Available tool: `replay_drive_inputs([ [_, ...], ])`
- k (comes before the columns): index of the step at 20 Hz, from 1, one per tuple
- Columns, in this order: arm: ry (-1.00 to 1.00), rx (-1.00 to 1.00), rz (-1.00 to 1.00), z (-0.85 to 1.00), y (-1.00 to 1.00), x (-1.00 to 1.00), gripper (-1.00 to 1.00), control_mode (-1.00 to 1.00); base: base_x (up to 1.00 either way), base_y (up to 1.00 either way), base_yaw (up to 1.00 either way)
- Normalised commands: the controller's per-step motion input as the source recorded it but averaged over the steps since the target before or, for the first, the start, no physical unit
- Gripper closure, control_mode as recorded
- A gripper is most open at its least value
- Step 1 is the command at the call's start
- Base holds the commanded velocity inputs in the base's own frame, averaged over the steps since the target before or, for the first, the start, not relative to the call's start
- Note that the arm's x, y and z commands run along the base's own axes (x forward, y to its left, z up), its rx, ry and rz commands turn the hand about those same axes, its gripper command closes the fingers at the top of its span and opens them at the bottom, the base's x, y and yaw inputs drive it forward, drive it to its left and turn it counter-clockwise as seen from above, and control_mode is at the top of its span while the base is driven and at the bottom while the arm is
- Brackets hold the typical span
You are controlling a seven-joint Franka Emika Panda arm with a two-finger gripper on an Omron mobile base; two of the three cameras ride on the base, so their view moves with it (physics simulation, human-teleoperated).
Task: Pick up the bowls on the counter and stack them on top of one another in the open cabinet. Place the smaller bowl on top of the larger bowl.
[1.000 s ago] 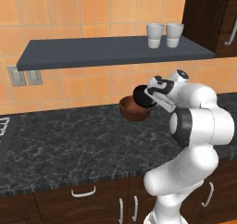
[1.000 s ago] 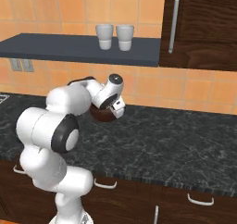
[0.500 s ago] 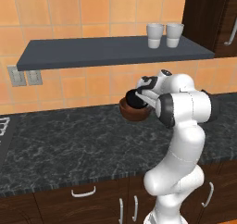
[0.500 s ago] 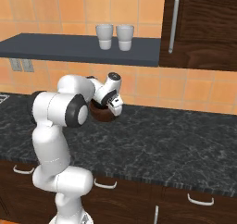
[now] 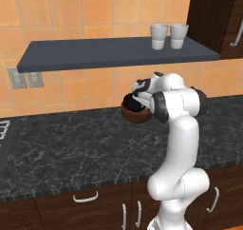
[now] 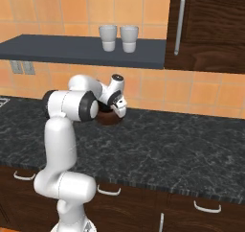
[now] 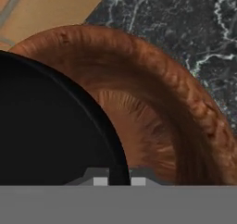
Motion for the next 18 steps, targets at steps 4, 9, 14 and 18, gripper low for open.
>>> replay_drive_inputs([
  [4, 0.00, 0.00, 0.00, 0.19, 0.00, 0.09, -1.00, -1.00, 0.00, 0.00, 0.00],
  [9, 0.00, 0.00, 0.00, 0.17, -0.25, -0.12, -1.00, -1.00, 0.00, 0.00, 0.00],
  [14, 0.05, -0.04, 0.00, -0.24, -0.09, -0.01, -1.00, -1.00, 0.00, 0.00, 0.00],
  [18, 0.06, -0.06, 0.00, -0.23, 0.00, -0.01, -1.00, -1.00, 0.00, 0.00, 0.00],
])
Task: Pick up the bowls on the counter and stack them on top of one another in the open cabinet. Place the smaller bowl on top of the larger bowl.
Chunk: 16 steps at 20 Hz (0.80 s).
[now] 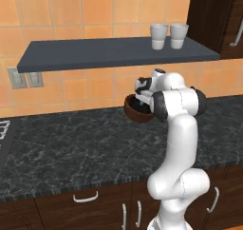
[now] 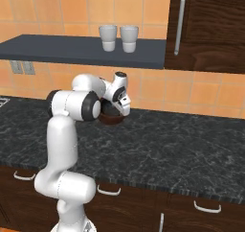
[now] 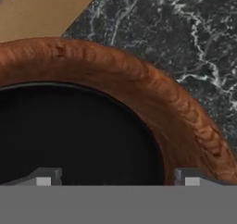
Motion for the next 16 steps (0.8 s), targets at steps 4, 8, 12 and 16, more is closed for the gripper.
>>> replay_drive_inputs([
  [4, -0.07, 0.00, 0.00, 0.70, 0.00, -0.03, -1.00, -1.00, 0.00, 0.00, 0.00],
  [8, 0.00, -0.07, 0.03, -0.18, -0.13, -0.17, -1.00, -1.00, 0.00, 0.00, 0.00],
  [12, 0.01, -0.09, 0.06, -0.44, -0.09, -0.12, -1.00, -1.00, 0.00, 0.00, 0.00],
  [16, 0.00, -0.04, 0.04, -0.21, 0.00, -0.01, -1.00, -1.00, 0.00, 0.00, 0.00],
])
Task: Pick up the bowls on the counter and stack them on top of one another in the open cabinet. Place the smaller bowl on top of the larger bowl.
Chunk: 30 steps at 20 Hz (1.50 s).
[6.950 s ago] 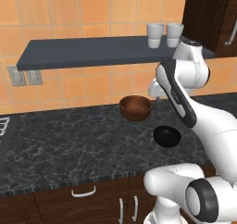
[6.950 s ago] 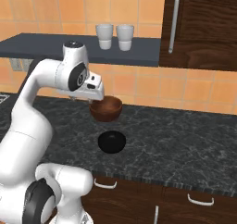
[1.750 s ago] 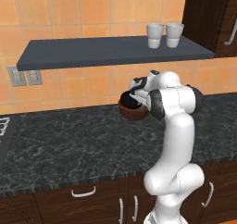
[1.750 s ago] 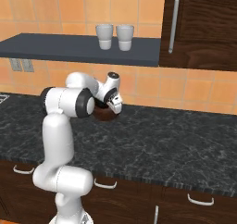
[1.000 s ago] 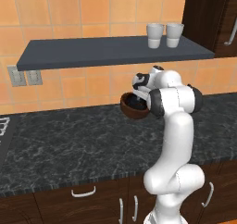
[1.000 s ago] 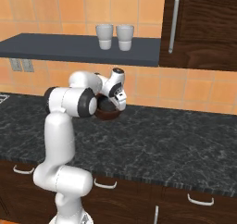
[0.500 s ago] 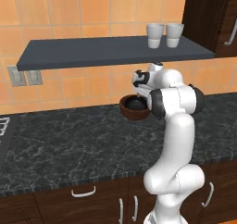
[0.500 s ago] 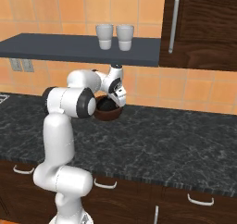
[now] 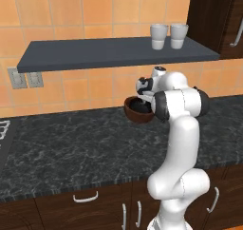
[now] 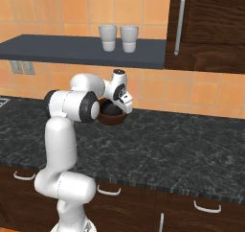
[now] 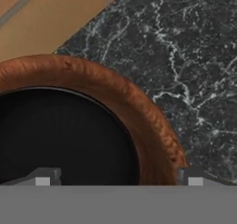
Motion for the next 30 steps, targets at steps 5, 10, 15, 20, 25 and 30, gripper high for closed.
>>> replay_drive_inputs([
  [5, -0.07, 0.00, 0.02, 0.13, -0.12, -0.38, -1.00, -1.00, 0.00, 0.00, 0.00],
  [10, 0.00, -0.02, 0.06, -0.20, 0.01, 0.00, -1.00, -1.00, 0.00, 0.00, 0.00],
  [15, 0.00, -0.07, 0.05, -0.53, 0.05, 0.00, -1.00, -1.00, 0.00, 0.00, 0.00],
  [20, 0.00, -0.02, 0.01, -0.42, 0.10, 0.00, 1.00, -1.00, 0.00, 0.00, 0.00],
  [25, 0.00, 0.00, 0.00, 0.00, 0.00, 0.00, 1.00, -1.00, 0.00, 0.00, 0.00],
  [30, -0.20, 0.00, 0.00, 0.23, 0.00, -0.38, 1.00, -1.00, 0.00, 0.00, 0.00],
])
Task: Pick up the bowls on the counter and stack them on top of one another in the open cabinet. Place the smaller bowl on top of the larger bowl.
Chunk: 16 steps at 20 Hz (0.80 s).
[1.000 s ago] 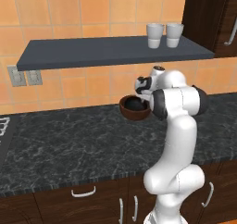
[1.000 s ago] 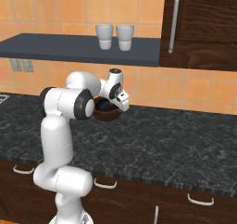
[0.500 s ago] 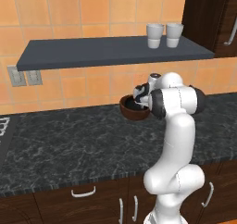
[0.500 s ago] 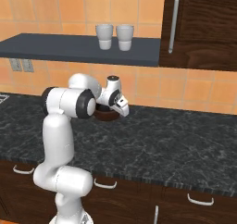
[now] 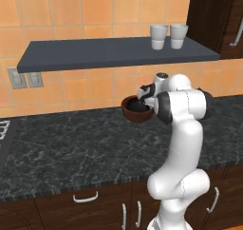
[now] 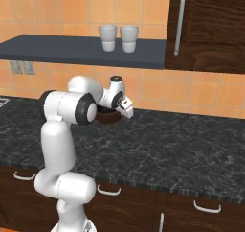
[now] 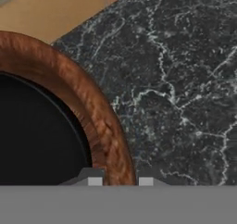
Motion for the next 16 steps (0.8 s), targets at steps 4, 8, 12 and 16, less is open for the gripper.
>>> replay_drive_inputs([
  [4, -0.43, -0.02, 0.10, 0.05, 0.00, -1.00, 1.00, -1.00, 0.00, 0.00, 0.00],
  [8, -0.55, -0.01, 0.11, 0.34, 0.01, -1.00, 1.00, -1.00, 0.00, 0.00, 0.00],
  [12, -0.45, 0.00, 0.02, 0.98, 0.19, -1.00, 1.00, -1.00, 0.00, 0.00, 0.00],
  [16, -0.21, 0.00, 0.05, 1.00, 0.19, -1.00, 1.00, -1.00, 0.00, 0.00, 0.00],
])
